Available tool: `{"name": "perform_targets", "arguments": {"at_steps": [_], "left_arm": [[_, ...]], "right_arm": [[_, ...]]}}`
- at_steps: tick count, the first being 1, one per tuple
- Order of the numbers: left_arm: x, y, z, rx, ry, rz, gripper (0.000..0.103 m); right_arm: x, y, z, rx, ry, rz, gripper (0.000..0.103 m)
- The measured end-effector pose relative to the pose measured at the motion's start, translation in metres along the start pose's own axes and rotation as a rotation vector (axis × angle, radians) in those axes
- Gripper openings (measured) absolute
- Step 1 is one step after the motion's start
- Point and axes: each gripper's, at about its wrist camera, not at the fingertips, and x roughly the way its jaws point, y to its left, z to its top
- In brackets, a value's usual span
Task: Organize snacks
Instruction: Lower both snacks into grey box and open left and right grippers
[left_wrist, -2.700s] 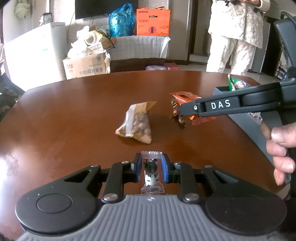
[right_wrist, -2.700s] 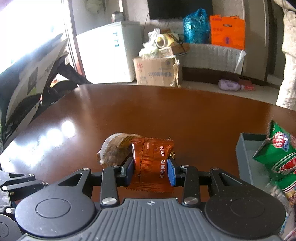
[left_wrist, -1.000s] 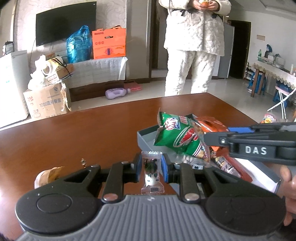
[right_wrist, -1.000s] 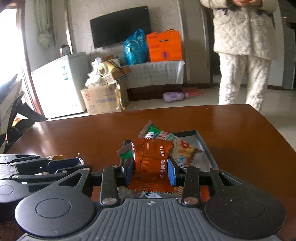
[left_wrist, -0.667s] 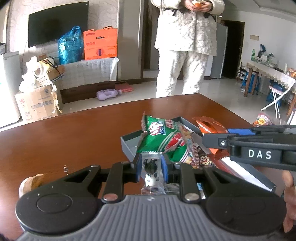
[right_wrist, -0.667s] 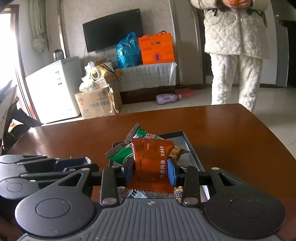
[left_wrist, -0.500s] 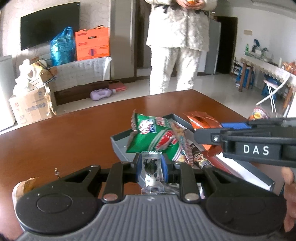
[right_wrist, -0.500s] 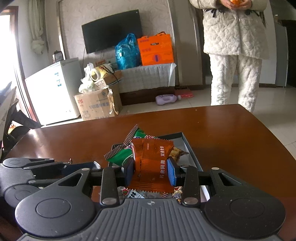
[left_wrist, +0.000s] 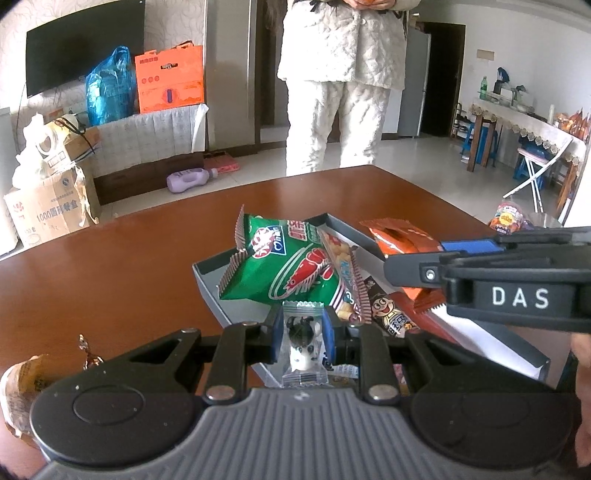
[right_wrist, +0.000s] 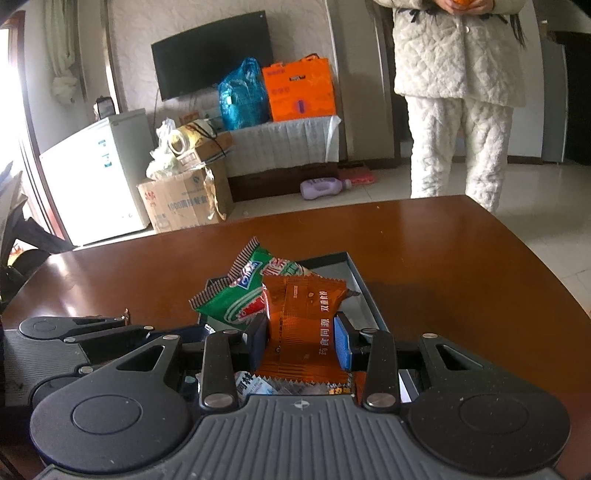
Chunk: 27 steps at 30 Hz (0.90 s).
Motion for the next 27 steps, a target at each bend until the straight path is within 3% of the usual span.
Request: {"name": "perform_targets", "arguments": {"at_steps": [27], "left_arm": [[0.021, -0.015, -0.010, 0.045, 0.043, -0.057, 0.020]], "right_arm": [[0.017, -0.010, -0.004, 0.018, 0.088, -0.006, 0.039]]}}
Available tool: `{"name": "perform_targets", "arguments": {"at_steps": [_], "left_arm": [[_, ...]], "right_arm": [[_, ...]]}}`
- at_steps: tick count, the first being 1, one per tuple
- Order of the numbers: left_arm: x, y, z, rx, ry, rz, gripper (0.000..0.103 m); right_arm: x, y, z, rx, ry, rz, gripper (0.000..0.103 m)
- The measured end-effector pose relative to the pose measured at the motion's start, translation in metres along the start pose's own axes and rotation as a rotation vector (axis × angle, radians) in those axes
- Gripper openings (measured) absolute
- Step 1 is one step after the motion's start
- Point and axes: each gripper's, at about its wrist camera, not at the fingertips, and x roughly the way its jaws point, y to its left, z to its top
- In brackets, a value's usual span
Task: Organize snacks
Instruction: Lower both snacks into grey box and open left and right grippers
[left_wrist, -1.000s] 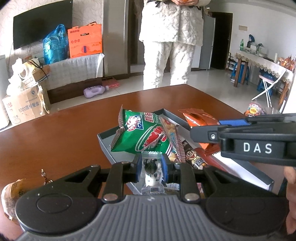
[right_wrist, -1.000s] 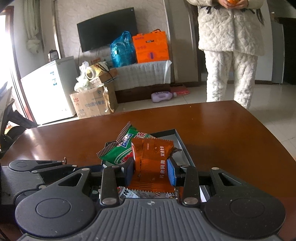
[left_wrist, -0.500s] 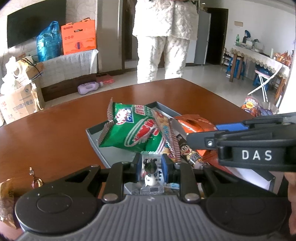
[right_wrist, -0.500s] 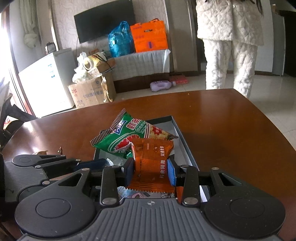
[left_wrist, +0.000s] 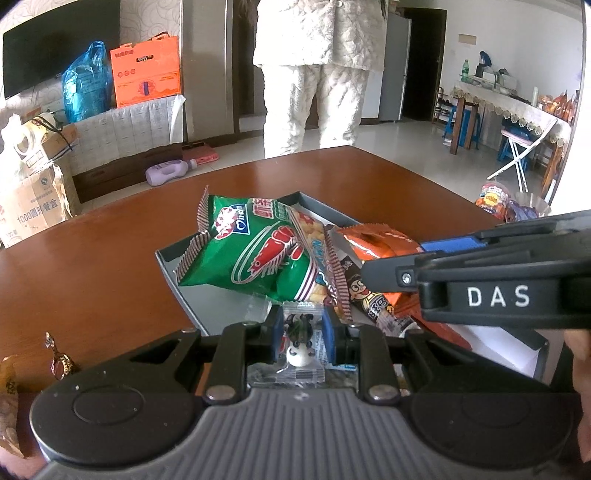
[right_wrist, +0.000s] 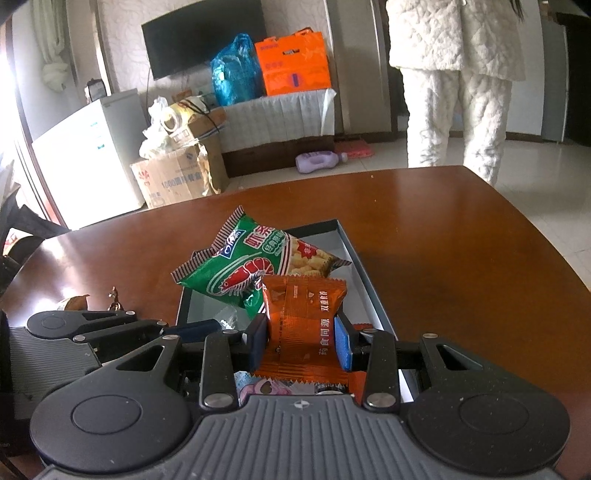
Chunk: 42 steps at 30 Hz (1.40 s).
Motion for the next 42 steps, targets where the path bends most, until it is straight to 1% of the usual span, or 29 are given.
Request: {"name": "perform_targets", "arguments": {"at_steps": [6, 11, 16, 17, 18, 19, 20, 21, 26, 28, 29, 30, 34, 39, 42], "left_arm": [[-0.002, -0.002, -0.001, 0.004, -0.019, 0.012, 0.020], [0.000, -0.005, -0.002, 0.019, -0.019, 0.018, 0.021], [-0.001, -0.005, -0.002, 0.018, -0.018, 0.013, 0.022], [-0.001, -0.005, -0.002, 0.018, -0.018, 0.015, 0.025], [-0.001, -0.004, -0.002, 0.018, -0.018, 0.018, 0.034], [-0.001, -0.004, -0.002, 0.016, -0.021, 0.019, 0.038], [-0.002, -0.004, -0.002, 0.014, -0.025, 0.016, 0.046], [-0.003, -0.003, -0.002, 0.011, -0.030, 0.010, 0.049], [-0.008, -0.005, -0.001, 0.012, -0.040, 0.004, 0.055], [-0.010, -0.003, -0.001, 0.010, -0.045, -0.013, 0.062], [-0.012, -0.002, -0.002, 0.008, -0.048, -0.018, 0.070], [-0.013, -0.001, -0.002, 0.009, -0.050, -0.022, 0.075], [-0.021, 0.003, -0.003, 0.020, -0.070, -0.019, 0.080], [-0.030, 0.008, -0.005, 0.014, -0.082, -0.008, 0.081], [-0.037, 0.013, -0.006, 0.011, -0.089, 0.000, 0.081]], "right_arm": [[0.003, -0.001, 0.001, 0.006, 0.012, -0.006, 0.041], [0.004, 0.000, 0.000, 0.007, 0.014, -0.005, 0.042], [0.004, -0.001, -0.001, 0.008, 0.008, -0.004, 0.046], [0.004, -0.001, 0.000, 0.007, 0.006, -0.006, 0.047], [0.003, -0.001, -0.001, 0.007, 0.004, -0.007, 0.049], [0.003, -0.001, -0.001, 0.008, 0.001, -0.006, 0.050], [0.003, -0.001, 0.000, 0.008, -0.002, -0.004, 0.050], [0.002, -0.001, 0.000, 0.008, -0.004, -0.003, 0.051], [-0.001, -0.001, 0.002, 0.020, -0.027, -0.001, 0.051], [-0.003, -0.002, 0.003, 0.032, -0.040, -0.004, 0.051], [-0.004, -0.003, 0.004, 0.041, -0.050, -0.003, 0.051], [-0.006, -0.004, 0.005, 0.047, -0.059, -0.004, 0.052], [-0.010, -0.004, 0.007, 0.068, -0.086, 0.008, 0.054], [-0.012, 0.001, 0.011, 0.066, -0.105, 0.018, 0.054], [-0.014, 0.003, 0.012, 0.070, -0.112, 0.030, 0.056]]}}
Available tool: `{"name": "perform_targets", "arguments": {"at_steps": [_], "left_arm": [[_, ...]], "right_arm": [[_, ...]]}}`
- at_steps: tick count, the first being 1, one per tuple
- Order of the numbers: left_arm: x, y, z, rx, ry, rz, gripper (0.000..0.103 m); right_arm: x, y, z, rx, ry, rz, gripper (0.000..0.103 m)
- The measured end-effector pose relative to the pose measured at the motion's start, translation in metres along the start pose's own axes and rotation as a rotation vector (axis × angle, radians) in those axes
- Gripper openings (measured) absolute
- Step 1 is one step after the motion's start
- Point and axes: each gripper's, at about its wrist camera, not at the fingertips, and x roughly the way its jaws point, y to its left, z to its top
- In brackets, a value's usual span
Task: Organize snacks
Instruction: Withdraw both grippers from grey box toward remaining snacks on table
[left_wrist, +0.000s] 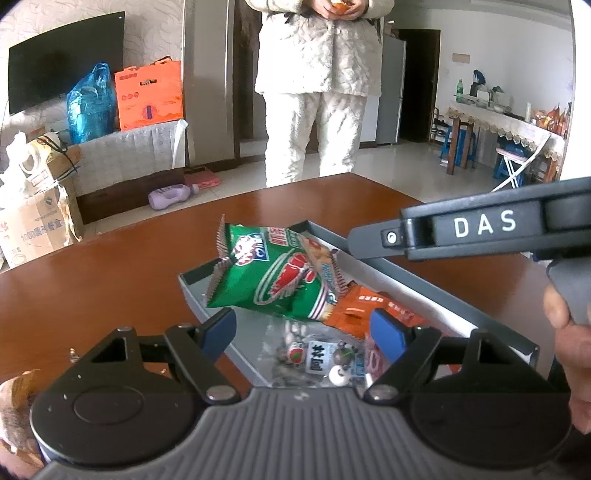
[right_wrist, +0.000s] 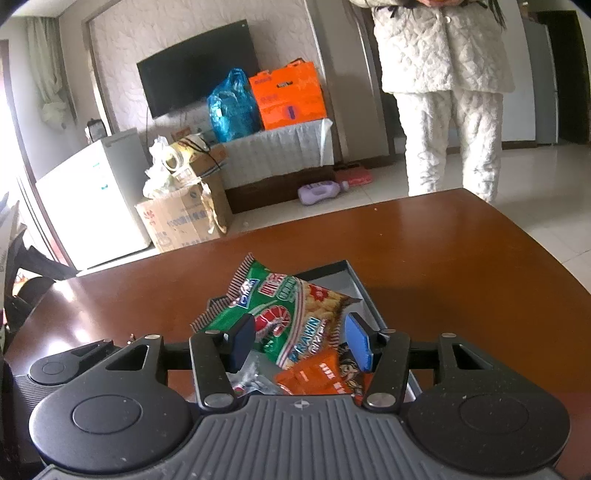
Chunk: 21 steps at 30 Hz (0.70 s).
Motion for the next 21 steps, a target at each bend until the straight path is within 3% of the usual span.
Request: {"name": "perform_targets", "arguments": {"at_steps": [21], "left_arm": [[-0.032, 0.027, -0.001, -0.042, -0.006, 0.098, 0.081]], "right_arm": [[0.001, 0.028, 0.002, -0.036, 0.000, 0.033, 0.057]]}}
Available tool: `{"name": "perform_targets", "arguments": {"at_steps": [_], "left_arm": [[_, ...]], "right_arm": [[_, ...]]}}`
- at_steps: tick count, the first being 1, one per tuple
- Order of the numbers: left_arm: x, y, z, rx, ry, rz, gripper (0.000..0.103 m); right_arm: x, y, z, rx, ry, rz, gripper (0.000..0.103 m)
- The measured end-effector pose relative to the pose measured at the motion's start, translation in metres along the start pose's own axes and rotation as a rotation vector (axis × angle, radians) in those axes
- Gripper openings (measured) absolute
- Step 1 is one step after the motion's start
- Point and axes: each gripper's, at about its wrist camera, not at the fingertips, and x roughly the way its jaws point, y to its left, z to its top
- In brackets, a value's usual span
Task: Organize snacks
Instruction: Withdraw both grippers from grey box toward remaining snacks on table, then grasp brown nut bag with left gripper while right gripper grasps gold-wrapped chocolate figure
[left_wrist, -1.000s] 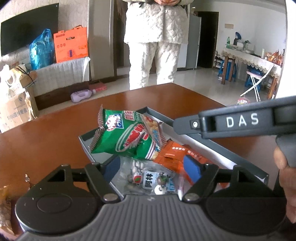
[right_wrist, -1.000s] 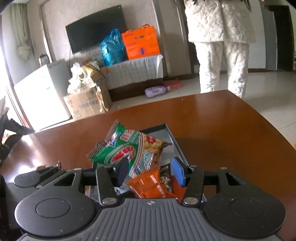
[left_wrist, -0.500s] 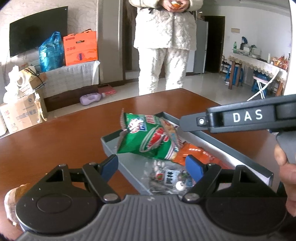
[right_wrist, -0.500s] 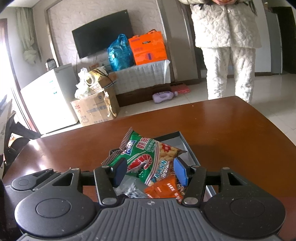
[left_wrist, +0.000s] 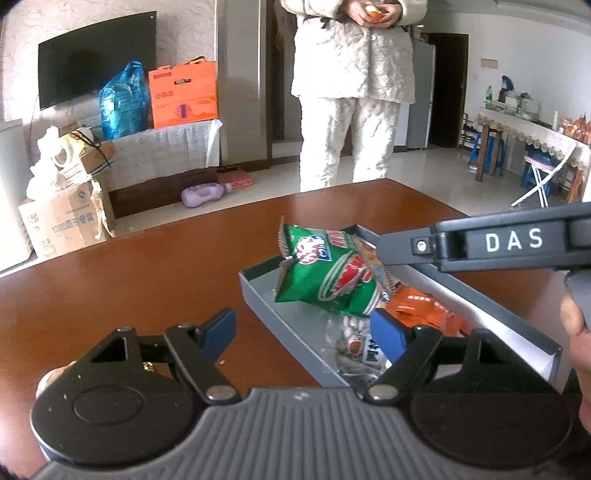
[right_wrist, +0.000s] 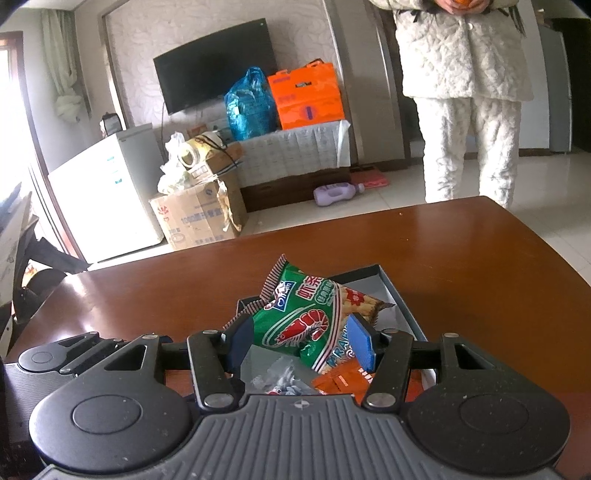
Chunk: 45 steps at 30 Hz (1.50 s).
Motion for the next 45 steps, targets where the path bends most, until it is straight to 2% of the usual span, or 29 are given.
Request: {"name": "perform_targets", "arguments": {"at_steps": [9, 35, 45], "left_arm": [[-0.008, 0.017, -0.003, -0.017, 0.010, 0.041, 0.081], [-0.054, 0.096, -0.027, -0.101, 0.040, 0.195, 0.081], [-0.065, 0.111, -0.034, -0.116, 0.049, 0.226, 0.081]], "right_arm": [[0.006, 0.010, 0.002, -0.018, 0.001, 0.022, 0.057], [0.030, 0.090, -0.004, -0.140, 0.039, 0.131, 0.057], [0.039, 0.106, -0.007, -0.160, 0.056, 0.158, 0.057]]}}
